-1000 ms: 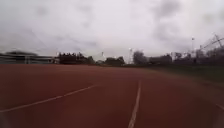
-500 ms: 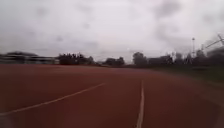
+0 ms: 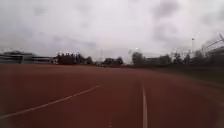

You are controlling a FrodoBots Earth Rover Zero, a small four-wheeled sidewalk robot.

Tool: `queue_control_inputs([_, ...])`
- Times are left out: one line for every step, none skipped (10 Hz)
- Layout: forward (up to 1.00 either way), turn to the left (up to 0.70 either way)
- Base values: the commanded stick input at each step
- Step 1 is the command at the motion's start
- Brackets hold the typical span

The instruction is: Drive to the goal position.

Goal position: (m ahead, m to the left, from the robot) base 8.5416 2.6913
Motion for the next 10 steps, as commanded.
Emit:
queue_control_inputs([0.5,0.0])
queue_control_inputs([0.5,0.0])
queue_control_inputs([0.5,0.0])
queue_control_inputs([0.5,0.0])
queue_control_inputs([0.5,0.0])
queue_control_inputs([0.5,0.0])
queue_control_inputs([0.5,0.0])
queue_control_inputs([0.5,0.0])
queue_control_inputs([0.5,0.0])
queue_control_inputs([0.5,0.0])
